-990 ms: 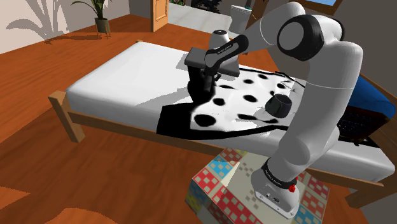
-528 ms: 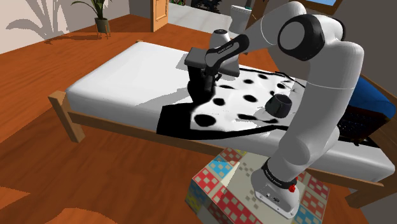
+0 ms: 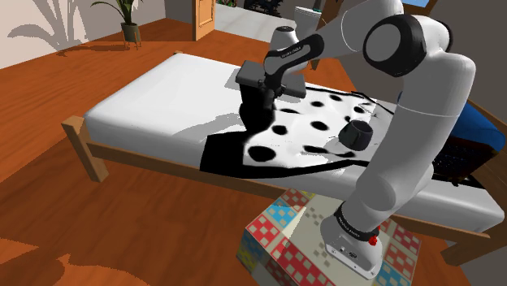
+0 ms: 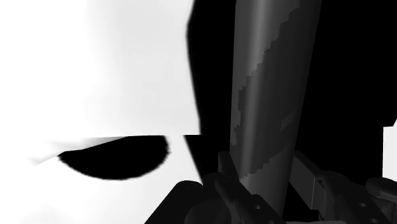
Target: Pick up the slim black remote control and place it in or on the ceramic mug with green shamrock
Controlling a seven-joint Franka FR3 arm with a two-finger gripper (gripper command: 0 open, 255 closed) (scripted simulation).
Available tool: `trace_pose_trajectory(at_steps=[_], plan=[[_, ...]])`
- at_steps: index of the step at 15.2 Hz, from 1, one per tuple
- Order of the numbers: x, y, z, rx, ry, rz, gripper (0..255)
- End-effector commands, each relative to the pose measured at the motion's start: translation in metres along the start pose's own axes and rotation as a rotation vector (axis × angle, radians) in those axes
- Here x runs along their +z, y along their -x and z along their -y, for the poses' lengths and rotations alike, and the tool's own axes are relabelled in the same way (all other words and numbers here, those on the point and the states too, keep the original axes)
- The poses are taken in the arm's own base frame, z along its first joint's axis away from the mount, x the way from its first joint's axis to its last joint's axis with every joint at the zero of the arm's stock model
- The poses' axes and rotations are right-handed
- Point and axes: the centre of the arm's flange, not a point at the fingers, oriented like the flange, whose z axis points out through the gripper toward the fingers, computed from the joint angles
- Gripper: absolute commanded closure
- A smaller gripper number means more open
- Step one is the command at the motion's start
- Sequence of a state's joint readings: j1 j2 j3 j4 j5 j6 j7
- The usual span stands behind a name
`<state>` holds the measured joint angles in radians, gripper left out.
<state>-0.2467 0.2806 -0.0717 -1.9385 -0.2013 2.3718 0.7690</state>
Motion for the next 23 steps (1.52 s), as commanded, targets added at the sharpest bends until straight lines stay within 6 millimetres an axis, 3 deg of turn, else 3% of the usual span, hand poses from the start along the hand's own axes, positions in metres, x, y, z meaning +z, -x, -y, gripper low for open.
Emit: trace_pose_trajectory(at_steps=[1,23], plan=[[-0.010,-0.001,0.000,0.000,0.000,0.000,255],[-0.122,-0.027,-0.003,0.000,0.000,0.000,255]])
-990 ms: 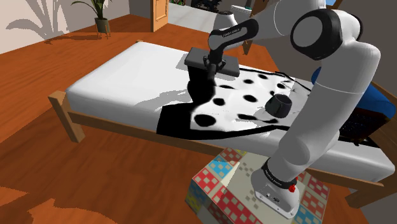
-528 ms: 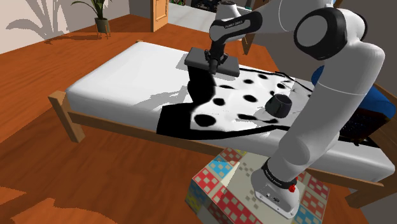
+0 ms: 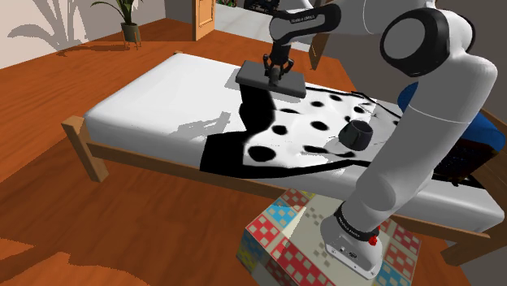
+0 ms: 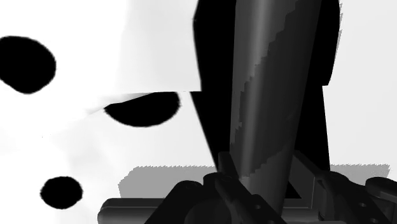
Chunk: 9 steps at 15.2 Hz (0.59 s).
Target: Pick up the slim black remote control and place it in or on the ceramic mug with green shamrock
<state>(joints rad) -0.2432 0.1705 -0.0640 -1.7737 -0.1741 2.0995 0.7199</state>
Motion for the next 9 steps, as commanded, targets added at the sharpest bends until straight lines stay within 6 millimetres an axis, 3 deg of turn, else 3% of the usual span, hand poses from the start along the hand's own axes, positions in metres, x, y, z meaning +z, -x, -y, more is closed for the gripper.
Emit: trace_pose_trajectory(at_steps=[1,9], plan=[[-0.005,0.003,-0.013,0.000,0.000,0.000,255],[-0.006,0.036,-0.113,0.000,0.000,0.000,255]])
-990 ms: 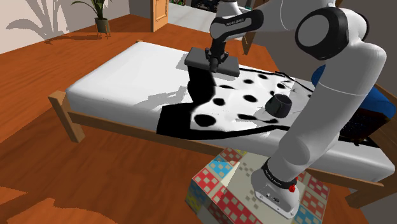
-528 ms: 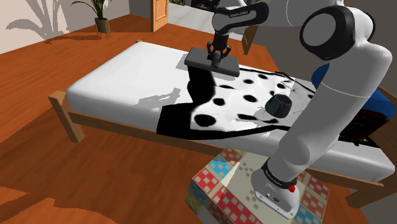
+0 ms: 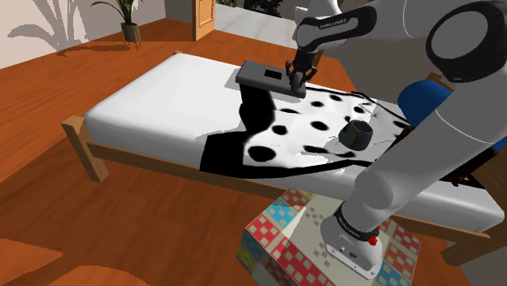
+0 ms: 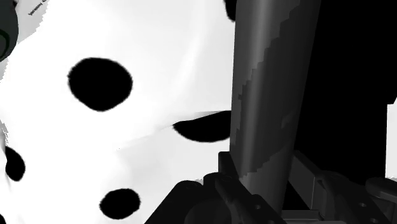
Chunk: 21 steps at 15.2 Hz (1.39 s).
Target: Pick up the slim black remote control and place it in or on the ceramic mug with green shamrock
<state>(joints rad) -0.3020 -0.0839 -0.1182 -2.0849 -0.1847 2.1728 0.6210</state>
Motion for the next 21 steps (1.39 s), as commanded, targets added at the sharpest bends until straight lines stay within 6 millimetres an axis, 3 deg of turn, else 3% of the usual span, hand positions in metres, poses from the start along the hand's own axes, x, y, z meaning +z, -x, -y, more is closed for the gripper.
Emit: trace_pose_trajectory(at_steps=[1,21], plan=[[0.001,0.010,-0.023,-0.001,-0.001,0.000,255],[-0.001,0.092,-0.274,-0.001,-0.001,0.000,255]])
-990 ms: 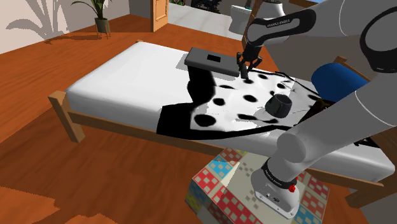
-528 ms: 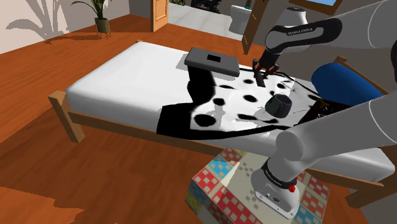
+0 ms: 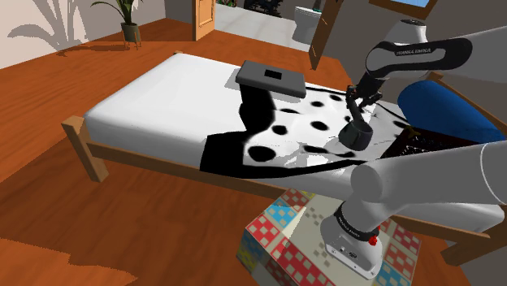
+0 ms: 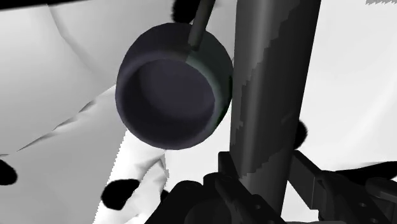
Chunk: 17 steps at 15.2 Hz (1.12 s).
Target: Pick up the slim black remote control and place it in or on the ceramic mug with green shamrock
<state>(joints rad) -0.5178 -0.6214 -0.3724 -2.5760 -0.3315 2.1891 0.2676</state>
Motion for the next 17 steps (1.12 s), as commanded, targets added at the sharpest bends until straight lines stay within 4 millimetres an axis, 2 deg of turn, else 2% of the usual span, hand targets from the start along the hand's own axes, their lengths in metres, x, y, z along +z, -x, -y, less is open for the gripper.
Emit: trace_pose_trajectory(at_steps=[1,3,14,17], plan=[[0.000,0.009,-0.026,-0.002,0.000,0.000,255],[0.000,0.016,-0.047,-0.002,0.000,0.000,255],[0.056,0.029,-0.045,-0.002,0.000,0.000,255],[0.056,0.029,-0.045,-0.002,0.000,0.000,255]])
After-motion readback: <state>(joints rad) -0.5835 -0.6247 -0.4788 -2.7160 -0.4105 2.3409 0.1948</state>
